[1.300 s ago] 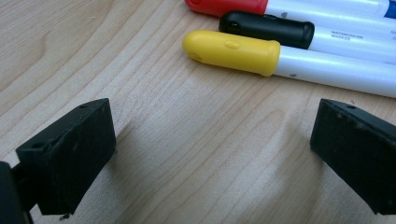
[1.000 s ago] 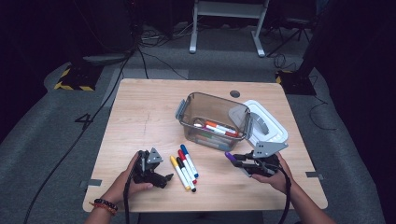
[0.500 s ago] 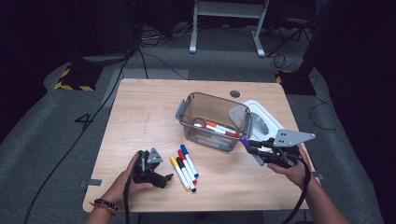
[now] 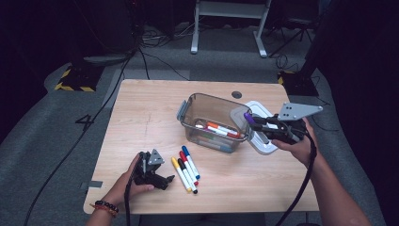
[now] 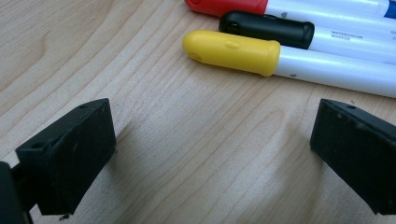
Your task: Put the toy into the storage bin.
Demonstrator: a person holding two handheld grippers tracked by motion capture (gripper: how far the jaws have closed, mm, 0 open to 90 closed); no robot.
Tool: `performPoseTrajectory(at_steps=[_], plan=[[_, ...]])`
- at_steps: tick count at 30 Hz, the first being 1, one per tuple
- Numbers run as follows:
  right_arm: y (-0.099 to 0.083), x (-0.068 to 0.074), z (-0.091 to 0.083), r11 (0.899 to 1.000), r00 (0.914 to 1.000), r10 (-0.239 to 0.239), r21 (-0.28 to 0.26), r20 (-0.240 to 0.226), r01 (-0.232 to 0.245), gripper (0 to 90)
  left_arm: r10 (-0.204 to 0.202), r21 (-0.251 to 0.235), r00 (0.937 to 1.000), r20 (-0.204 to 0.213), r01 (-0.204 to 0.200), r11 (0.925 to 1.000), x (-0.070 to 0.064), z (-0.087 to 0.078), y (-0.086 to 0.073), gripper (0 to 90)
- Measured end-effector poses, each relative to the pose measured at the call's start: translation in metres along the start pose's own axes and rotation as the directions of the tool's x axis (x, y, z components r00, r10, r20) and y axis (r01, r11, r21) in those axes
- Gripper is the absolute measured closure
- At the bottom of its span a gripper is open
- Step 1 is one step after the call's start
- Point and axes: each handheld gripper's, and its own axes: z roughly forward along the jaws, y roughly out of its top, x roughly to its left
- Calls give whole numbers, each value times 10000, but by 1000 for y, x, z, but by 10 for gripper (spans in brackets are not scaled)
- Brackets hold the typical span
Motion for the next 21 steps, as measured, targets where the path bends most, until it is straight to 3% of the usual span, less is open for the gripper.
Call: performPoseTrajectory(at_steps=[13,21], plan=[[24,-25,38,9987,10000,73,512,-64,-69,747,34,10,10000,16,-34,10000,0,0,0,3],[32,-29,78,9915,9988,47,1302,-490,17,747,15,7,10000,23,-15,10000,0,0,0,3]])
